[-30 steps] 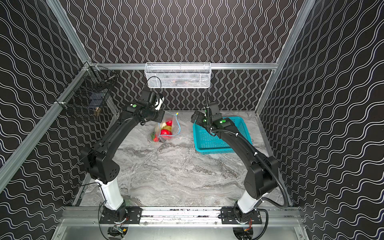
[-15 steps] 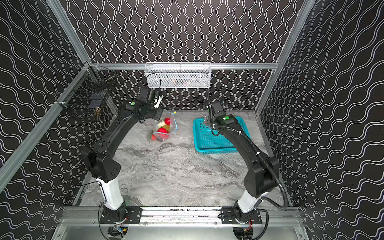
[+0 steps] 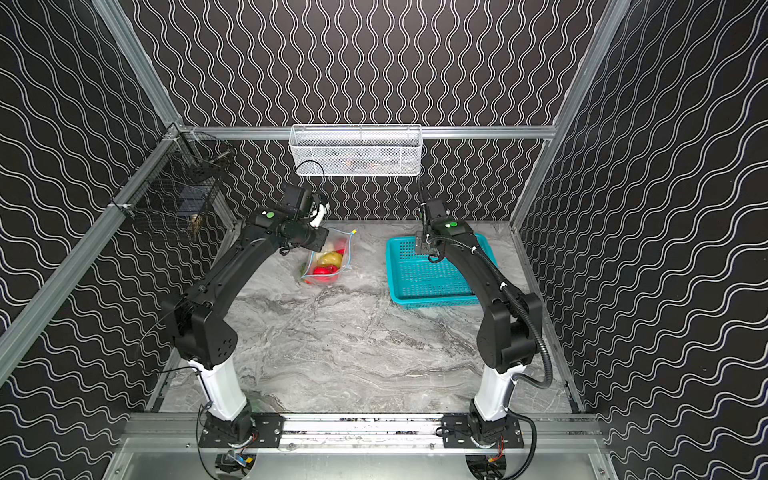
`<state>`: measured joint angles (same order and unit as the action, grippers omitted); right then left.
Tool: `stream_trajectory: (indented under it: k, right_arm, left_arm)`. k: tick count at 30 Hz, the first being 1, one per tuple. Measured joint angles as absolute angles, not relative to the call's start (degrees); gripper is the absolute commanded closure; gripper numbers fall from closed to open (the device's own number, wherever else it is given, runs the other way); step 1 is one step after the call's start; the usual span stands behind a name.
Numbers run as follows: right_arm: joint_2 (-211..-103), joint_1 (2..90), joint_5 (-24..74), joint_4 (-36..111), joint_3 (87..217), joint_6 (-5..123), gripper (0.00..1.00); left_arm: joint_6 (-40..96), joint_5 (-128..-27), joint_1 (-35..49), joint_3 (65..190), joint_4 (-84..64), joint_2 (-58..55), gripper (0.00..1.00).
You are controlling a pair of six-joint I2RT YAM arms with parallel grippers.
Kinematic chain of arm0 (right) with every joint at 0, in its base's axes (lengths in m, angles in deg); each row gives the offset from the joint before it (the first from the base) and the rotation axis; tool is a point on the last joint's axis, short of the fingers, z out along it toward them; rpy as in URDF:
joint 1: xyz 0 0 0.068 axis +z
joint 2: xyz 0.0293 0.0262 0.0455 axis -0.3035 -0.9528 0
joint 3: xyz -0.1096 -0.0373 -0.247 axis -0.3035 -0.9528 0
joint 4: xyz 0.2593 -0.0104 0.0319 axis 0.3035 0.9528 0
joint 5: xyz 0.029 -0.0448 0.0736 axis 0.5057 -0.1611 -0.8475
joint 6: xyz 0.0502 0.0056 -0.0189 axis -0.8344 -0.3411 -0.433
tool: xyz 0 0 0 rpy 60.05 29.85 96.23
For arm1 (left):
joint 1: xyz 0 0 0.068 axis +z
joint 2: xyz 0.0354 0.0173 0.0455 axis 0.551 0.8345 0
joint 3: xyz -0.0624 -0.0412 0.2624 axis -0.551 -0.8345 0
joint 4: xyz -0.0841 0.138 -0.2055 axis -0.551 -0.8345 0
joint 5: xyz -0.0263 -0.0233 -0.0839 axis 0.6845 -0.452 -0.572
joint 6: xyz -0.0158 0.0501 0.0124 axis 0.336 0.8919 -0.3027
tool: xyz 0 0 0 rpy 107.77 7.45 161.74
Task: Place the food in the zip-top bag and seal the zipper
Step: 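Withdraw the open right gripper and lower it into the teal basket over the eggplant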
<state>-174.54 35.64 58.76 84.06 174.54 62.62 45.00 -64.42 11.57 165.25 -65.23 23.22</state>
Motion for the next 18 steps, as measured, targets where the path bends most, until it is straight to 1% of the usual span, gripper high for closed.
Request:
stream_trajectory:
  k: [10,18]
  right_arm:
    - [-181.2,31.0,56.2,87.0,177.4,64.4,0.00]
    - [-185.8,26.4,54.1,89.3,175.5,65.1,0.01]
  left_arm:
    - [44.6,-66.3,11.6,164.2,-64.6,23.2,1.00]
    - [44.1,-67.1,11.6,163.9,-64.9,22.2,1.00]
